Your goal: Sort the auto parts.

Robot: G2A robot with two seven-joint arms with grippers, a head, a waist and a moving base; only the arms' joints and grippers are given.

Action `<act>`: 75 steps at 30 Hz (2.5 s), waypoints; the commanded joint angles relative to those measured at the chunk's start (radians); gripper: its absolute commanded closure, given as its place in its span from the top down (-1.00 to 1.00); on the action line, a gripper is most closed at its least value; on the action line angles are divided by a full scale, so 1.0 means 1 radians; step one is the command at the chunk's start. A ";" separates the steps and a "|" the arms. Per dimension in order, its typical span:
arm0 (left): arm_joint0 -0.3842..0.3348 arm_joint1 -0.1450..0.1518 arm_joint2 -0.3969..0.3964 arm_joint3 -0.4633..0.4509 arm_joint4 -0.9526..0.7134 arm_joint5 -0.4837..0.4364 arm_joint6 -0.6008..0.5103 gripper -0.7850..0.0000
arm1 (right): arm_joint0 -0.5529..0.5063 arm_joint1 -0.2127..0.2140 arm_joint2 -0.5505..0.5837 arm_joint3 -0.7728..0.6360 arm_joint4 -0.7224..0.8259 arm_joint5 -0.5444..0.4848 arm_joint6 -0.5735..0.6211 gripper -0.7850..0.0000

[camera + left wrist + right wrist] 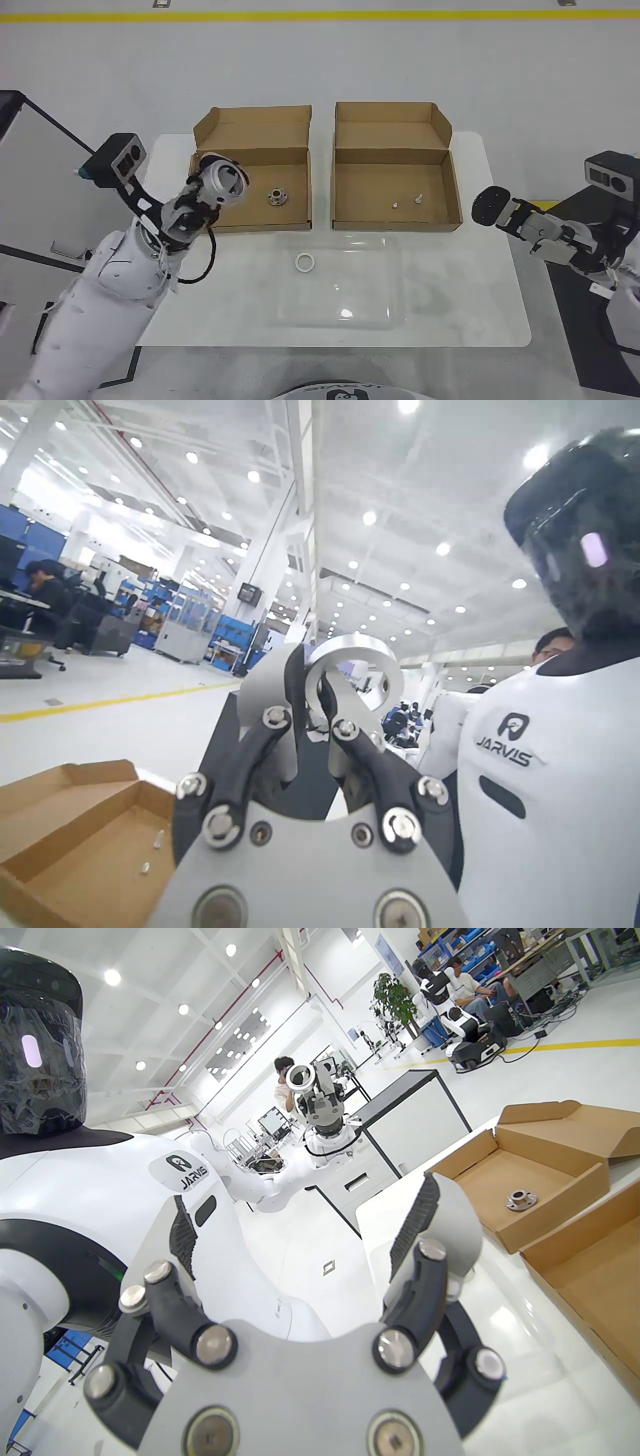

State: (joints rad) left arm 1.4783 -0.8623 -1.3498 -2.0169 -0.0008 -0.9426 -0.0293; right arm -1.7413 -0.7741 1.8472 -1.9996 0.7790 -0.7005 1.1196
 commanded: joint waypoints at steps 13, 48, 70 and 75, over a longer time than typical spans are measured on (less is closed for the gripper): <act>-0.002 -0.019 -0.010 -0.009 -0.118 -0.070 -0.014 -1.00 | 0.000 0.000 0.000 0.000 0.000 0.000 0.000 1.00; -0.005 -0.079 -0.096 0.049 -0.210 -0.070 -0.319 -1.00 | 0.000 0.000 0.000 0.000 0.000 0.000 0.000 1.00; 0.054 -0.112 -0.131 -0.032 -0.418 -0.070 -0.327 -1.00 | 0.000 0.000 0.000 0.000 0.000 0.000 0.000 1.00; 0.081 -0.121 -0.155 -0.037 -0.382 -0.070 -0.349 -1.00 | 0.000 0.000 0.000 0.000 0.000 0.000 0.000 1.00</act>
State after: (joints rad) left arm 1.5547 -0.9818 -1.5010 -2.0540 -0.3932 -1.0123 -0.3739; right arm -1.7413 -0.7741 1.8472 -1.9996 0.7790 -0.7005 1.1196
